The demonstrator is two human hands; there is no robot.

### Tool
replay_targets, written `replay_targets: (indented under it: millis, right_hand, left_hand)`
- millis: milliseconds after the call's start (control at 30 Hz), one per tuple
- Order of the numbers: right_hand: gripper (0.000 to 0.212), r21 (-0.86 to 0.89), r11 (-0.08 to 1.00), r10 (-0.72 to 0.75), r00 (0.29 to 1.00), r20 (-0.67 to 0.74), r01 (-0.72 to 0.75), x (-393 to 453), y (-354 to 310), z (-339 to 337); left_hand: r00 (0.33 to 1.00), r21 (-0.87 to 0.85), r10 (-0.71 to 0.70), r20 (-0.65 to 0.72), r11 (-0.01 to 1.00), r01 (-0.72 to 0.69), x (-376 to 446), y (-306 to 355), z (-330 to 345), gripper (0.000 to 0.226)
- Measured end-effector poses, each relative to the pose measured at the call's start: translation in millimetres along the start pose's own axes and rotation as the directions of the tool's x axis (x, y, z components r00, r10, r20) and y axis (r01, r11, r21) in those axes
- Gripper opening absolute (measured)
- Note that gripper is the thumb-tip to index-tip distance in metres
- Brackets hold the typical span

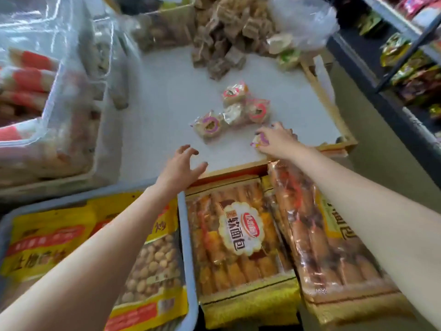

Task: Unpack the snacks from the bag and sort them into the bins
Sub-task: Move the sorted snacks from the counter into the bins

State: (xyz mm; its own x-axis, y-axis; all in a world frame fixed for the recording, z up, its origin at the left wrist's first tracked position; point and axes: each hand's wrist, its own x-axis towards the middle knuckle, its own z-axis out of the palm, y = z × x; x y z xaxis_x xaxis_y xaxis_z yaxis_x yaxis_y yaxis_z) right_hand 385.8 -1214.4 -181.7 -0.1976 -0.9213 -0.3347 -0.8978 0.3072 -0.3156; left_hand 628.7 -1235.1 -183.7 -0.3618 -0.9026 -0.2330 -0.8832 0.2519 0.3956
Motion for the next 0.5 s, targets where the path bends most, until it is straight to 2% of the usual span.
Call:
replay_targets:
  millis: [33, 100, 200, 267, 400, 500]
  right_hand:
    - [0.050, 0.011, 1.000, 0.014, 1.000, 0.023, -0.015, 17, 6, 5]
    - [0.058, 0.016, 0.999, 0.036, 0.995, 0.088, -0.038, 37, 19, 13]
    - [0.079, 0.032, 0.999, -0.012, 0.983, 0.186, 0.006, 62, 39, 19]
    - [0.084, 0.006, 0.999, -0.050, 0.971, 0.233, 0.050, 73, 50, 21]
    - [0.084, -0.055, 0.995, -0.068, 0.981, 0.179, 0.080, 74, 67, 13]
    - [0.093, -0.086, 0.992, -0.090, 0.993, 0.077, 0.096, 85, 86, -10]
  left_hand:
    - [0.998, -0.045, -0.053, -0.031, 0.998, 0.051, 8, 2, 8, 0.047]
    - [0.993, -0.040, -0.120, -0.010, 0.992, 0.120, 14, 10, 26, 0.048]
    - [0.991, -0.046, -0.136, 0.017, 0.990, 0.136, 26, 27, 43, 0.050]
    - [0.991, -0.040, -0.135, 0.007, 0.990, 0.135, 38, 40, 50, 0.051]
    - [0.996, 0.017, -0.086, -0.036, 0.996, 0.087, 61, 54, 58, 0.056]
    - [0.975, 0.032, -0.152, -0.162, 0.987, 0.159, 95, 56, 55, 0.058]
